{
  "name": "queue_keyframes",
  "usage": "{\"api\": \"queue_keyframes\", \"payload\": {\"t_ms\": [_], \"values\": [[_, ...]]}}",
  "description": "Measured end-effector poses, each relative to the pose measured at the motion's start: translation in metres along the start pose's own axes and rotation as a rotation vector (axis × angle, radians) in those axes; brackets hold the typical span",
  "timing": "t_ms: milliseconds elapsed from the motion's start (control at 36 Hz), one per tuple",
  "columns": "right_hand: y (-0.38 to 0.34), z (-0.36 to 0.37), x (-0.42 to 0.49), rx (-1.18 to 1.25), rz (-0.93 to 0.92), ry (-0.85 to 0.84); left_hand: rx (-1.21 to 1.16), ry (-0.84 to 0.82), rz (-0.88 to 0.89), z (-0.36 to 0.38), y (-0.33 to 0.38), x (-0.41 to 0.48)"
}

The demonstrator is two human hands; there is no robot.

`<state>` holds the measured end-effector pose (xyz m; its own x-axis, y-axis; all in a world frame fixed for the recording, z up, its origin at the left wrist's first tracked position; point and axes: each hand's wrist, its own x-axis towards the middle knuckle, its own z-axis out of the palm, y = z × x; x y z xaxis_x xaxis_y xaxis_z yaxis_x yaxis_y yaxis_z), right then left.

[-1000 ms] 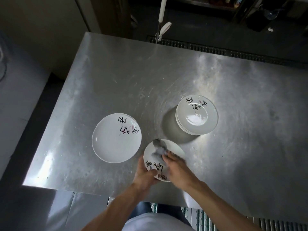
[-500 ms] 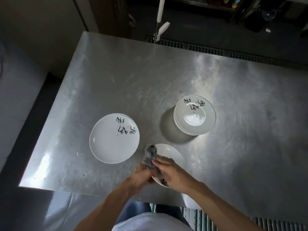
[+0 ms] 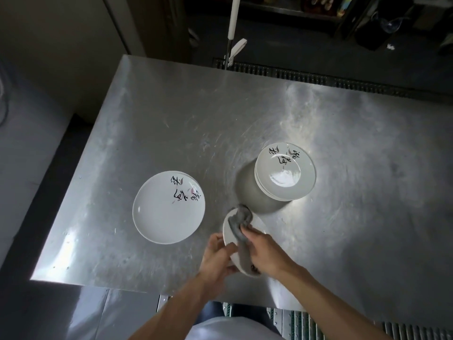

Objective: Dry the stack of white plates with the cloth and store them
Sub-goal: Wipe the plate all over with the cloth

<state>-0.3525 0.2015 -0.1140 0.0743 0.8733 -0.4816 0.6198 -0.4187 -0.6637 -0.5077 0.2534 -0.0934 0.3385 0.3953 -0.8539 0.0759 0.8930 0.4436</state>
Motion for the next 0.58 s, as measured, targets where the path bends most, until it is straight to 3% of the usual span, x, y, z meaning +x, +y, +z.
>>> {"api": "queue_keyframes", "payload": {"t_ms": [111,222,361,500,583], "values": [[0.000,0.001,-0.011,0.112,-0.103,-0.029,0.147,-0.007,-0.009,-0.007,0.008,0.004],[0.017,-0.002,-0.002,-0.092,0.028,0.056,0.138,-0.070,-0.008,-0.008,0.007,0.005],[-0.003,0.013,-0.009,-0.008,-0.259,-0.040,0.202,-0.124,0.002,-0.007,0.007,0.000],[0.011,-0.003,-0.004,-0.065,-0.034,-0.016,0.157,-0.170,-0.033,-0.006,0.009,-0.004],[0.005,-0.001,-0.014,0.008,-0.122,-0.106,0.147,-0.163,-0.027,-0.005,0.014,-0.005]]}}
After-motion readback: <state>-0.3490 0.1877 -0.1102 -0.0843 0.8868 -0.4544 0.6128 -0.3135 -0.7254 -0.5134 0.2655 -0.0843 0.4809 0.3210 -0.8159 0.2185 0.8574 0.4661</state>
